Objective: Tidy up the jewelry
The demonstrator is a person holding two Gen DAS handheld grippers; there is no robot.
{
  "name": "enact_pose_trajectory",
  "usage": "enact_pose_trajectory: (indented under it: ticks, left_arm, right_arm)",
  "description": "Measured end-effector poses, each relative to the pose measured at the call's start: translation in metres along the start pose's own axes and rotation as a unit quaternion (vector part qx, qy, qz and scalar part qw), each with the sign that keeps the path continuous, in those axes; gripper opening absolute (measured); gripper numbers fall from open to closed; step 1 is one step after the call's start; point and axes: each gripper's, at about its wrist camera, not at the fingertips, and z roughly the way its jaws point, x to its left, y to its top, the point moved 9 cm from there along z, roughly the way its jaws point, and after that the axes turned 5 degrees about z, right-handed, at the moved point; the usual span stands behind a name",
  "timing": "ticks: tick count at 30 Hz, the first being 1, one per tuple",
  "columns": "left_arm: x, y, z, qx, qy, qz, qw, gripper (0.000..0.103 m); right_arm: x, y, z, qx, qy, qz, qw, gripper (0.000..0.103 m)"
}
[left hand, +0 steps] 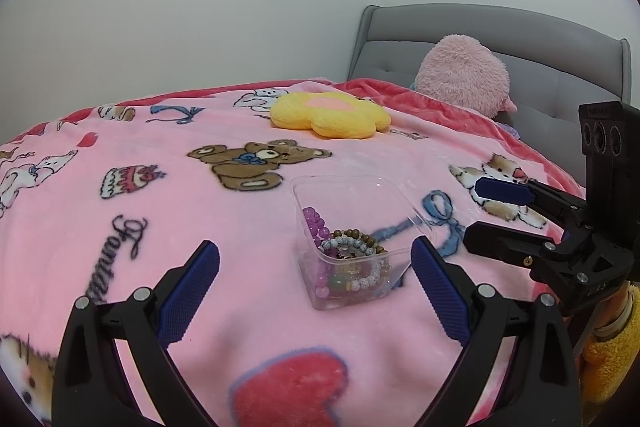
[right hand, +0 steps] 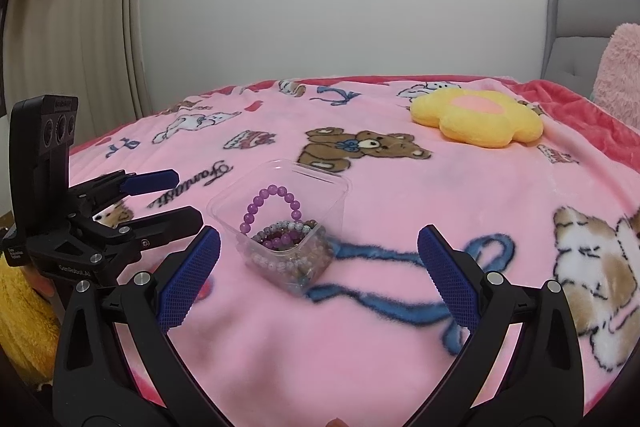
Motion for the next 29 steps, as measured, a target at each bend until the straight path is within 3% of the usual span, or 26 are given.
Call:
enact_pose_trajectory:
  ticks: [29]
  left_arm:
    - [0.0017,-0.0005,-0.0003,0.006,0.010,-0.004,0.9999,0.095]
  right_arm:
    - [0.0021,0.0030,-0.0029,-0.004,-0.002,-0.001,1.000,0.095]
